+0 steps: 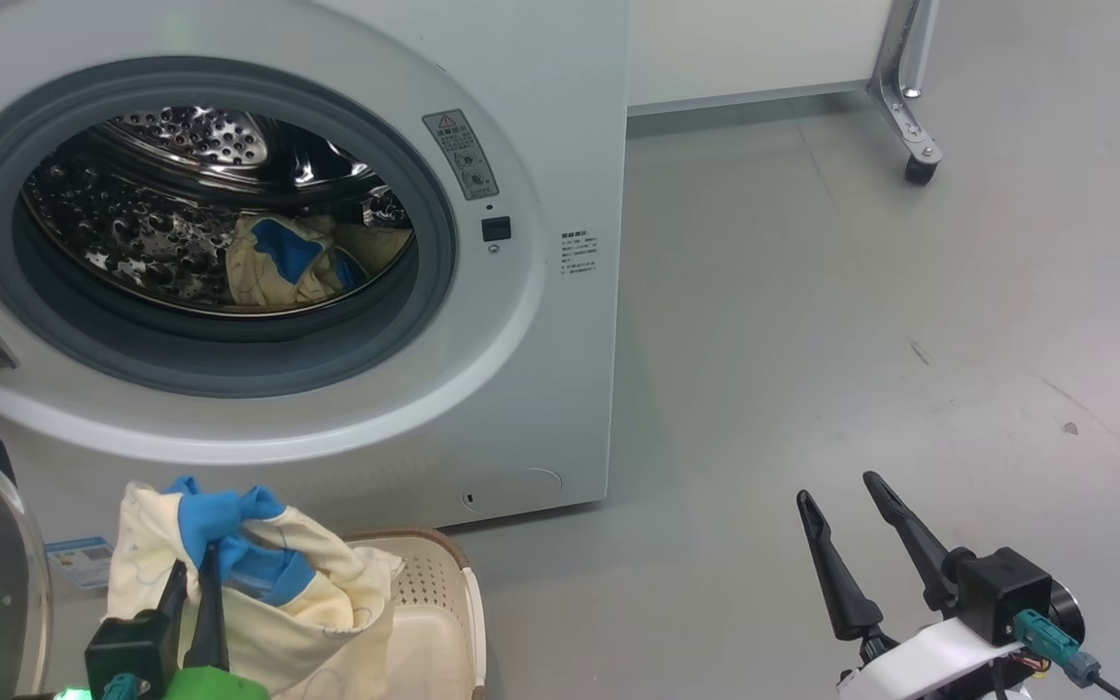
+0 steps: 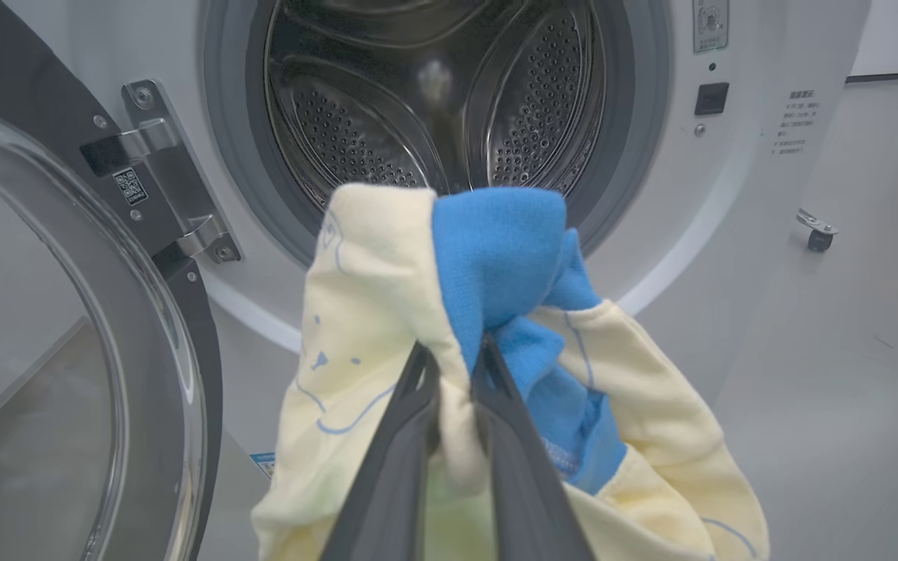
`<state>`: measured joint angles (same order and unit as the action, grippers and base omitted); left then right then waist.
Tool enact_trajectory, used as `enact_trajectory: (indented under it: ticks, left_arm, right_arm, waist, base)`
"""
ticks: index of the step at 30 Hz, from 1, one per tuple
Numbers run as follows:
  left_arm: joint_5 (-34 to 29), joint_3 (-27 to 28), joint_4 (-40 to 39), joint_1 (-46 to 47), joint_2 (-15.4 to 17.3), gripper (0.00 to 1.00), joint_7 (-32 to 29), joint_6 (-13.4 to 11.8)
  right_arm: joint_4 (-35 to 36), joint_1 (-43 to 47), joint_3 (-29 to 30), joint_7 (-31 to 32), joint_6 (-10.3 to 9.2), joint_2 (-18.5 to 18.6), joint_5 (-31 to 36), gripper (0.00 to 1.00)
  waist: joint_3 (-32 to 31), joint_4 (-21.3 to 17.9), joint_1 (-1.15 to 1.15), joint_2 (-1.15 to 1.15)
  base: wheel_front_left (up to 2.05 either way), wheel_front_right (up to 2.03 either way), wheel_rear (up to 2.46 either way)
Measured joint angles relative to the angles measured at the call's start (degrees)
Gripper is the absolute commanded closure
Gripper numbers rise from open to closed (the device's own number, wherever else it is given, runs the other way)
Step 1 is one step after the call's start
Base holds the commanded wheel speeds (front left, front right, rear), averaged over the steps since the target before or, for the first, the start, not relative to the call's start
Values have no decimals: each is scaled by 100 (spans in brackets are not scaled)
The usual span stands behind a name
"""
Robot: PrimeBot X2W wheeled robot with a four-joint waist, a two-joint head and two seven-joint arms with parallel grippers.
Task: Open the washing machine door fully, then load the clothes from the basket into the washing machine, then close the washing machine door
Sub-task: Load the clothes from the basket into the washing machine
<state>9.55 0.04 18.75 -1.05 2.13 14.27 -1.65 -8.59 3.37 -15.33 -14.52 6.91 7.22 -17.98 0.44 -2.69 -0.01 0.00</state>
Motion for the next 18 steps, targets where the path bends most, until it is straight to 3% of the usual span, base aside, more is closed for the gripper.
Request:
enact_trajectory:
  ticks: [18]
  left_arm:
    - [10,-29,-459,-281,4,100,0,-9]
  right_arm:
    - [125,183,-15,5,-51,12,0,0]
  waist:
    - [-23,9,0,0]
  base:
    - [0,0,0]
